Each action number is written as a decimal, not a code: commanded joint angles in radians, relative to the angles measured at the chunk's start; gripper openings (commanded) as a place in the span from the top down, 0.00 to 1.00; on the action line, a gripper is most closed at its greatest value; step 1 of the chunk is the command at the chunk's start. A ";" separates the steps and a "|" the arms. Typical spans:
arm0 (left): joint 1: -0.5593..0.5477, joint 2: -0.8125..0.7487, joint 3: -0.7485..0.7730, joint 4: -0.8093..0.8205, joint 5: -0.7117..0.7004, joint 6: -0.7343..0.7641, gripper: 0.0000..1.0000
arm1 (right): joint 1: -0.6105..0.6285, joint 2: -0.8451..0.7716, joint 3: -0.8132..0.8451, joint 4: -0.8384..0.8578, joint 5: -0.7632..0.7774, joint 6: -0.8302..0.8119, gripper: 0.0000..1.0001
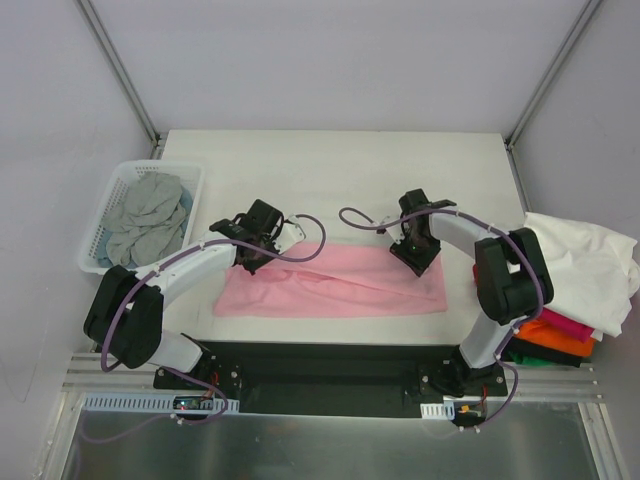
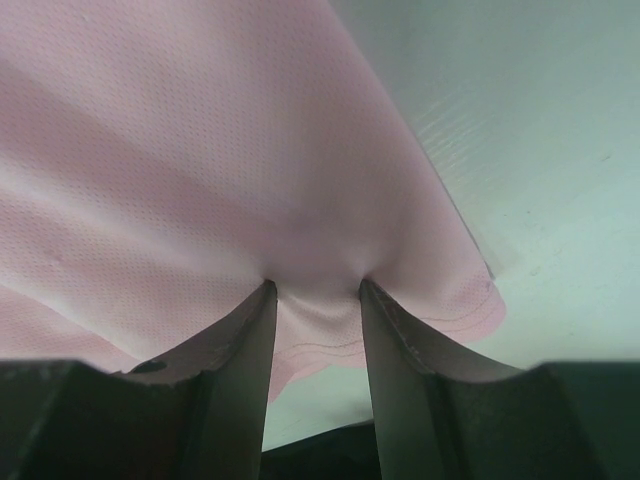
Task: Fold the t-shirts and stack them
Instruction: Fold the other side of the tshirt into a rectangle
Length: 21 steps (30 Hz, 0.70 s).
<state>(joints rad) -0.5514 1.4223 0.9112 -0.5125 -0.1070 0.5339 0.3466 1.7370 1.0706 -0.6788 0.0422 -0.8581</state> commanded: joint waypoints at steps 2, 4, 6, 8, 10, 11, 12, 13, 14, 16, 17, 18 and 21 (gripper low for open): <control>-0.012 -0.033 -0.012 -0.040 0.010 0.008 1.00 | -0.017 0.018 0.046 0.002 0.030 -0.016 0.58; -0.010 -0.039 -0.011 -0.052 0.009 0.011 1.00 | -0.018 0.019 0.051 0.002 0.028 -0.015 0.58; -0.012 -0.043 -0.008 -0.064 0.001 0.020 1.00 | -0.018 0.024 0.054 0.002 0.030 -0.013 0.58; -0.012 -0.046 -0.008 -0.081 -0.002 0.021 1.00 | -0.018 0.029 0.054 0.002 0.033 -0.012 0.58; -0.013 -0.051 -0.008 -0.087 -0.002 0.023 1.00 | -0.018 0.030 0.054 0.004 0.033 -0.012 0.59; -0.013 -0.054 -0.006 -0.099 0.000 0.023 0.99 | -0.018 0.033 0.054 0.005 0.035 -0.010 0.58; -0.013 -0.056 -0.005 -0.107 0.001 0.026 0.98 | -0.018 0.035 0.054 0.005 0.033 -0.010 0.59; -0.013 -0.056 -0.003 -0.113 0.001 0.026 0.98 | -0.018 0.038 0.054 0.005 0.036 -0.010 0.59; -0.015 -0.059 0.000 -0.119 0.000 0.026 0.97 | -0.017 0.038 0.051 0.005 0.038 -0.010 0.59; -0.018 -0.062 0.003 -0.142 0.010 0.028 0.95 | -0.018 0.041 0.049 0.008 0.039 -0.010 0.59; -0.019 -0.060 0.006 -0.152 0.015 0.028 0.94 | -0.018 0.041 0.046 0.008 0.038 -0.010 0.59; -0.022 -0.060 0.009 -0.178 0.030 0.023 0.94 | -0.018 0.044 0.048 0.008 0.039 -0.009 0.59; -0.036 -0.062 0.021 -0.224 0.062 0.015 0.87 | -0.018 0.049 0.052 0.010 0.042 -0.009 0.59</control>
<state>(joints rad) -0.5694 1.3949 0.9092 -0.6205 -0.0879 0.5423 0.3370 1.7638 1.1000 -0.6735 0.0578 -0.8577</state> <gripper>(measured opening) 0.086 0.415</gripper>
